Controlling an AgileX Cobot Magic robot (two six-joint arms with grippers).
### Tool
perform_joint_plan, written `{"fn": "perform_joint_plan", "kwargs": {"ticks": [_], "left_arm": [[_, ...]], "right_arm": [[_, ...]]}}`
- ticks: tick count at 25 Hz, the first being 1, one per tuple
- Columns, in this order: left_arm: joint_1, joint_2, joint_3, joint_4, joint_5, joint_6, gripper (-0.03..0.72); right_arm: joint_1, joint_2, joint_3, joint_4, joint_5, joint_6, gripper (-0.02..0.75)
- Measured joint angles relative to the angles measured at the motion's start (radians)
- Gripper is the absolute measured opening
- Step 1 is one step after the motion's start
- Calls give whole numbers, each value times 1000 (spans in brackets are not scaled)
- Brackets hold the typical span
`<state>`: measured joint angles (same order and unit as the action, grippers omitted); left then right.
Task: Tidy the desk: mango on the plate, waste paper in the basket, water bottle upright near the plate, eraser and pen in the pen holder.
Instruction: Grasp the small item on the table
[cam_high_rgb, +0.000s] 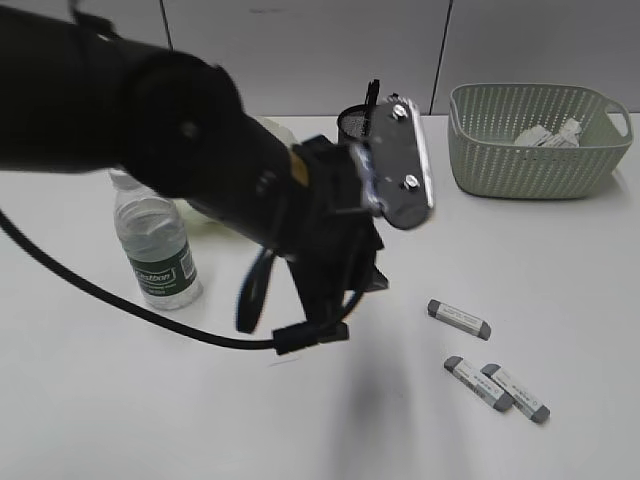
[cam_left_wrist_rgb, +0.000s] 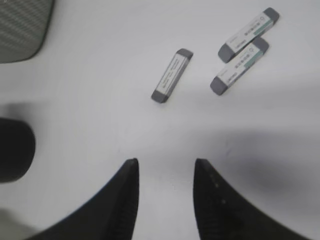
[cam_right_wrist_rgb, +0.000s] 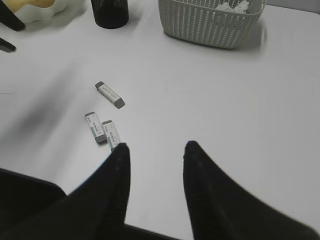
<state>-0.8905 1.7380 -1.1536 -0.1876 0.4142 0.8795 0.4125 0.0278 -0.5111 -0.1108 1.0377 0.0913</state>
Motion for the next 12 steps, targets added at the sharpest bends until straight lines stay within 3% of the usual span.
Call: {"fn": "perform_joint_plan", "kwargs": {"ticks": [8, 12], "left_arm": [[-143, 217, -70, -6, -132, 110, 266], [-176, 263, -73, -7, -216, 125, 181]], "right_arm": [[0, 0, 0, 0, 0, 0, 300], [0, 0, 0, 0, 0, 0, 300]]}}
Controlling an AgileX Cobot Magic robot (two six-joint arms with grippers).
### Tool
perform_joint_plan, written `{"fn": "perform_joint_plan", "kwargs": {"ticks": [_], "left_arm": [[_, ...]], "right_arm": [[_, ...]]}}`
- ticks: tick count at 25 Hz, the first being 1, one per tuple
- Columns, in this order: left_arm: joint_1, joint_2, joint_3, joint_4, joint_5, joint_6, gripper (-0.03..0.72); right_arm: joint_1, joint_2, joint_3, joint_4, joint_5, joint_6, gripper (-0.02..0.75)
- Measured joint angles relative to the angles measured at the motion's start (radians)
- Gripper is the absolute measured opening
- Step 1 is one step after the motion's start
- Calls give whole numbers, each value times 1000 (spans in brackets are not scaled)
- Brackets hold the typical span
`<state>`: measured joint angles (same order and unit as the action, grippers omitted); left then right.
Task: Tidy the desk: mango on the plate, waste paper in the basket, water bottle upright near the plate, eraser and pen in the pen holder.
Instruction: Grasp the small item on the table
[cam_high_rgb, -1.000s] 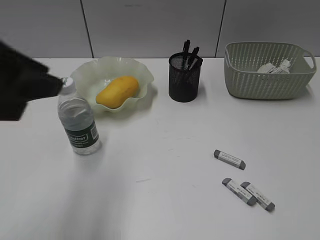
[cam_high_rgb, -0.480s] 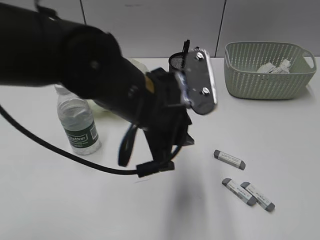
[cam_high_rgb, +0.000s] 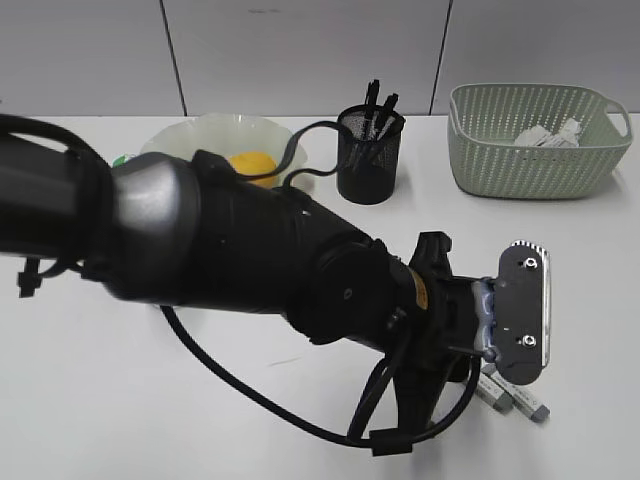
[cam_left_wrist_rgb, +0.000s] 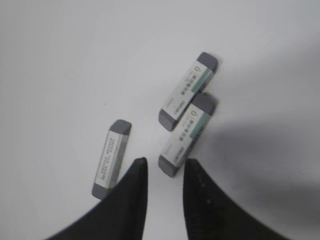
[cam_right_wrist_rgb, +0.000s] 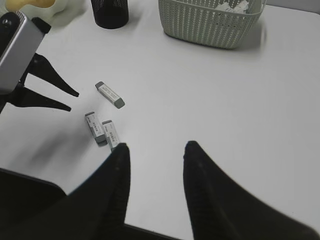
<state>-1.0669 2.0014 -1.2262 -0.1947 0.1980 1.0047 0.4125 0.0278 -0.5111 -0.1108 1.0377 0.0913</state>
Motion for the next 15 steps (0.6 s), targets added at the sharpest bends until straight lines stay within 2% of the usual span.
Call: {"fn": "perform_joint_plan", "kwargs": {"ticks": [3, 7, 11, 13, 15], "left_arm": [[-2, 1, 0, -39, -89, 1, 121], [1, -2, -8, -177, -111, 1, 98], [55, 20, -87, -312, 163, 18, 102], [86, 42, -144, -336, 291, 60, 113], [105, 52, -191, -338, 329, 125, 136]], "right_arm": [[0, 0, 0, 0, 0, 0, 300], [0, 0, 0, 0, 0, 0, 299], [0, 0, 0, 0, 0, 0, 299], [0, 0, 0, 0, 0, 0, 299], [0, 0, 0, 0, 0, 0, 299]]}}
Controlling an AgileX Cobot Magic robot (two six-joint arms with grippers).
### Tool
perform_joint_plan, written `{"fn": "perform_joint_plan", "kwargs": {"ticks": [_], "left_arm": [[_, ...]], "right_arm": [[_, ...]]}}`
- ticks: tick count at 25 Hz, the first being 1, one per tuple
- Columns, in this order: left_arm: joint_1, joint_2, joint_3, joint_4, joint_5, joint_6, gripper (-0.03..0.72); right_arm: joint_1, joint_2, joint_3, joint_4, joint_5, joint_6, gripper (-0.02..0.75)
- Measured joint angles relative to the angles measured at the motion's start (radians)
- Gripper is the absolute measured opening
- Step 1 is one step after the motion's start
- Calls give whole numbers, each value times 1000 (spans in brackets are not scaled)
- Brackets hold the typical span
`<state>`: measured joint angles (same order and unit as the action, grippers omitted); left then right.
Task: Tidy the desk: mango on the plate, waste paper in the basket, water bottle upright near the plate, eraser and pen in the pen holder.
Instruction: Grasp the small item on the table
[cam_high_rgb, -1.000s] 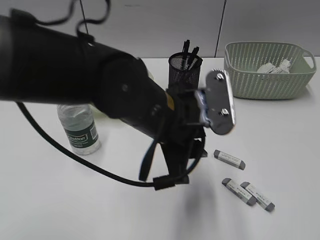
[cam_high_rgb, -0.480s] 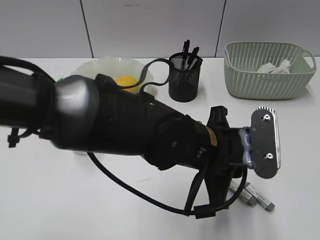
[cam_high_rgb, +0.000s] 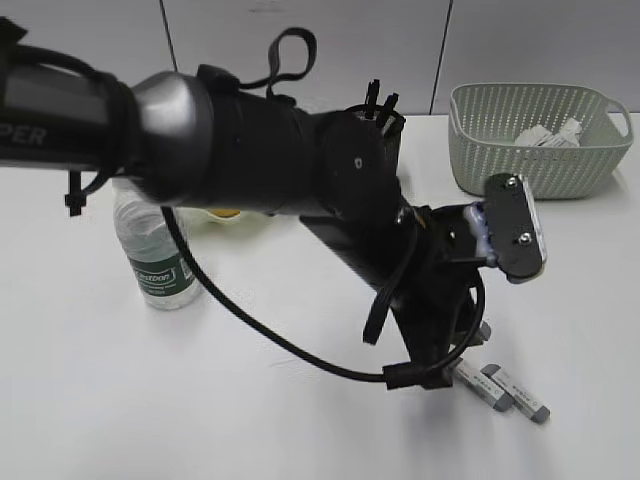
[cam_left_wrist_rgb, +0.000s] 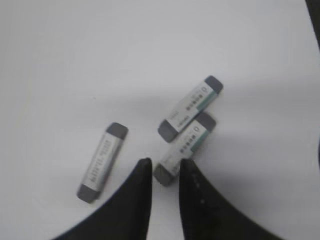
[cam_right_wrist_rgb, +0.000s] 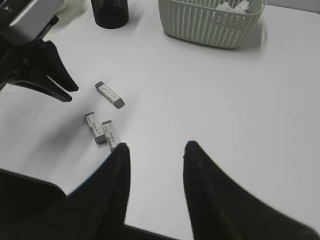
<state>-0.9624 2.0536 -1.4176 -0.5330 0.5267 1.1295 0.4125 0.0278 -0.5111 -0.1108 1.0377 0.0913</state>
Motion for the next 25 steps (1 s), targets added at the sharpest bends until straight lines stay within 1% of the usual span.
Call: {"fn": "perform_joint_plan", "kwargs": {"ticks": [2, 5, 7, 9, 12, 18, 25], "left_arm": [[1, 4, -40, -1, 1, 42, 182], [-8, 35, -78, -7, 3, 59, 296], [-21, 68, -80, 5, 3, 63, 328], [-34, 104, -80, 46, 8, 66, 340], [-43, 141, -80, 75, 9, 70, 344], [-43, 165, -80, 82, -47, 70, 346], [-43, 190, -80, 80, -71, 70, 346]], "right_arm": [[0, 0, 0, 0, 0, 0, 299], [0, 0, 0, 0, 0, 0, 299], [0, 0, 0, 0, 0, 0, 299], [0, 0, 0, 0, 0, 0, 299], [0, 0, 0, 0, 0, 0, 298], [0, 0, 0, 0, 0, 0, 298], [0, 0, 0, 0, 0, 0, 298]]}}
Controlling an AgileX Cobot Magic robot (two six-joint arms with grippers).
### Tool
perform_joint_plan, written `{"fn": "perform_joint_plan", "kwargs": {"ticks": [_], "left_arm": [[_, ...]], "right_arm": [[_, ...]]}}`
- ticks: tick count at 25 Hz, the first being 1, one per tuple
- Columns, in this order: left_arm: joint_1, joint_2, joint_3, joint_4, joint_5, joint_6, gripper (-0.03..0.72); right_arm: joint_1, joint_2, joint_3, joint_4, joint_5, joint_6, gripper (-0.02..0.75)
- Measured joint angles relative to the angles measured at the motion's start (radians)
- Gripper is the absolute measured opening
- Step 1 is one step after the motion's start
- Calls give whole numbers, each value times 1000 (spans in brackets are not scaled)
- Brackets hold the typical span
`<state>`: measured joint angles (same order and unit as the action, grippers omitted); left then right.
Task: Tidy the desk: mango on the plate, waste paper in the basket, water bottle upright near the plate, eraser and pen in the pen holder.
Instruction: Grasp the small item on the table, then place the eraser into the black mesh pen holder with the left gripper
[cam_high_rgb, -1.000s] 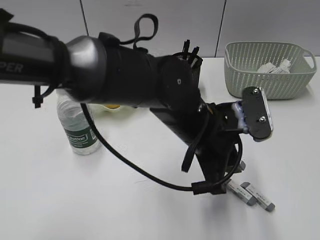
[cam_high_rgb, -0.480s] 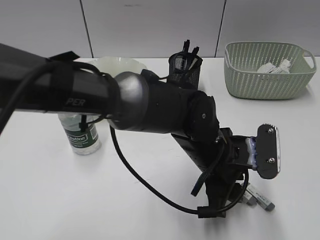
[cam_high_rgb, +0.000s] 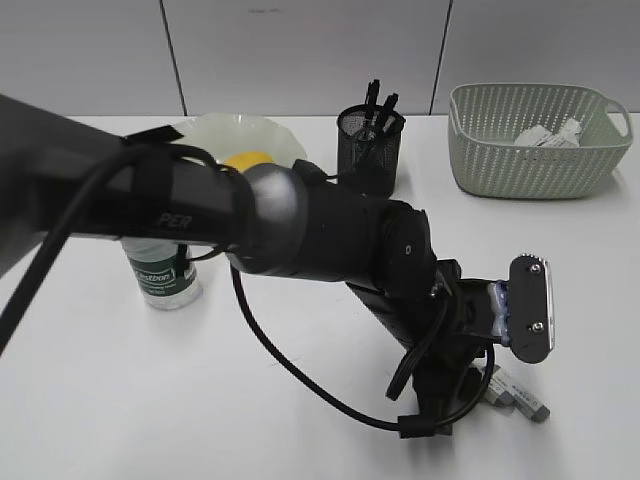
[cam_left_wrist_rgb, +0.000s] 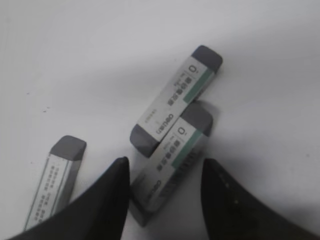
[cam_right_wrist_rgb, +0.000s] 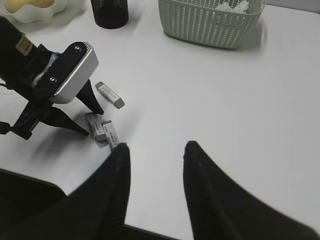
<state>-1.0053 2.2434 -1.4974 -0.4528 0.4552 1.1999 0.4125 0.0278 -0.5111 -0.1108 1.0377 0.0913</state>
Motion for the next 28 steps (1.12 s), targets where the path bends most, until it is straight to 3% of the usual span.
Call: {"fn": "perform_joint_plan", "kwargs": {"ticks": [3, 8, 9, 15, 19, 25, 28], "left_arm": [[0, 9, -2, -5, -8, 0, 314], [0, 10, -4, -7, 1, -1, 90], [0, 10, -4, -7, 5, -3, 80], [34, -68, 0, -4, 62, -70, 81], [119, -193, 0, -7, 37, -84, 81], [271, -228, -4, -186, -401, -89, 81], [303, -180, -40, -229, -543, -90, 81]], "right_arm": [[0, 0, 0, 0, 0, 0, 298], [0, -1, 0, 0, 0, 0, 298], [0, -2, 0, 0, 0, 0, 298], [0, -2, 0, 0, 0, 0, 298], [0, -3, 0, 0, 0, 0, 298], [0, -3, 0, 0, 0, 0, 270], [0, -3, 0, 0, 0, 0, 254]]}}
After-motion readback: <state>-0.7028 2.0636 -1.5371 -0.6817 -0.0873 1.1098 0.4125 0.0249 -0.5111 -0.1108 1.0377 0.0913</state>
